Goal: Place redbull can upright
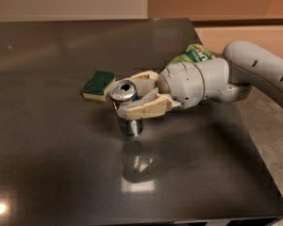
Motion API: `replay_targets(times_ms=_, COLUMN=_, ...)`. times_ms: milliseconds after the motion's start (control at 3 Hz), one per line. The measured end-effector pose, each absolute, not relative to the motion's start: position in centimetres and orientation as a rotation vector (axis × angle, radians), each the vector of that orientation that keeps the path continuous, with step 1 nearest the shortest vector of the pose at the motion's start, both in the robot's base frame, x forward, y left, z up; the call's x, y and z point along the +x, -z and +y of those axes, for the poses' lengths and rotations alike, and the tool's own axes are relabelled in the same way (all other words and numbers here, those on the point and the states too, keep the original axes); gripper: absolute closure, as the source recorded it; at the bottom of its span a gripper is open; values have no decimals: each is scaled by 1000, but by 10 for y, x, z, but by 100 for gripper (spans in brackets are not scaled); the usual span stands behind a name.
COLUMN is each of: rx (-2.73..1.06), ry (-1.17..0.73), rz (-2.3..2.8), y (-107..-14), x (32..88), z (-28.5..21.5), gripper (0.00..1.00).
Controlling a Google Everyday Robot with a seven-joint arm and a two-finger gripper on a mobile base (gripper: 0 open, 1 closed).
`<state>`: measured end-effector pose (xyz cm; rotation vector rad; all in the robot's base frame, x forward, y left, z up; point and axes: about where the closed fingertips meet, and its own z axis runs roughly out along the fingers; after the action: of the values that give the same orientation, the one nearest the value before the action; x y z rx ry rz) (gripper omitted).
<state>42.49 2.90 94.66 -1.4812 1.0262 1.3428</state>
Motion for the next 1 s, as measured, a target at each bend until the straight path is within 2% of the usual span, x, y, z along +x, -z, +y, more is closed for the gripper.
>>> replay_targets(times_ms=333, rx=-1457, ry=-1342, rz=1033, y=-940, x=428, z=26, gripper=100)
replay_targets(times_ms=667, rx=-1444, ry=-1352, rz=1037, y=-933, x=430, z=23, gripper=81)
replay_targets(times_ms=1000, rx=-1423, ry=-1379, rz=1045, y=-927, x=433, z=21, gripper=58)
